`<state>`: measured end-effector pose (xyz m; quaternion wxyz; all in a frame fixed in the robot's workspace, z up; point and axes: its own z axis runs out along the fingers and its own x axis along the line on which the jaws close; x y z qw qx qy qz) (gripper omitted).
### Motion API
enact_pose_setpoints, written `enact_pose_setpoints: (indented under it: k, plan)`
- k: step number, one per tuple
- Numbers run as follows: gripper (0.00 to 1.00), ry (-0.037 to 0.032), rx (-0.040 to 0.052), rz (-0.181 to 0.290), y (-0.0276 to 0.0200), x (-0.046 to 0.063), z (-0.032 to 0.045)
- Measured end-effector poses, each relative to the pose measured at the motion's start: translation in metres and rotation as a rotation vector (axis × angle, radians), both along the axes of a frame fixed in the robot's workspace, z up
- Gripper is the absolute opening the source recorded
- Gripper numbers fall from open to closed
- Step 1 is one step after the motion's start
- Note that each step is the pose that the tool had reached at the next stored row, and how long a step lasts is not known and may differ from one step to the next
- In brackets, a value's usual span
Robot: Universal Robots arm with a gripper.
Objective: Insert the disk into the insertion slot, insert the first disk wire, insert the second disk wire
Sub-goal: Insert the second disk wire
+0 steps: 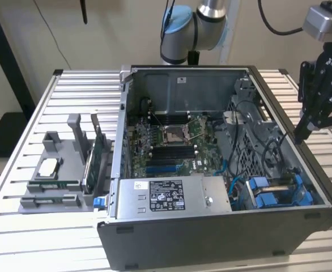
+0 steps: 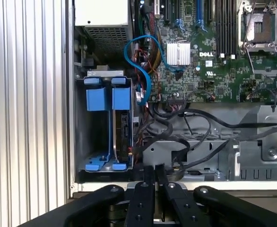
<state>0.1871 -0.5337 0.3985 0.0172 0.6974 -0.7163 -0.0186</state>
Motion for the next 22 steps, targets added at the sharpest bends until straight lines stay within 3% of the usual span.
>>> enact_pose_setpoints:
  k: [8,10,11,16,22]
  plan:
    - [0.15,0.0161,-0.0003,0.002,0.0001,0.013,-0.0003]
    - [0.17,0.0165,-0.0012,0.003,0.0001,0.014,-0.0015]
    - [0.24,0.0164,-0.0032,0.003,0.0001,0.015,-0.0025]
    - [0.24,0.0165,-0.0057,0.006,0.0001,0.015,-0.0092]
    - [0.24,0.0165,-0.0055,0.007,0.0,0.015,-0.0111]
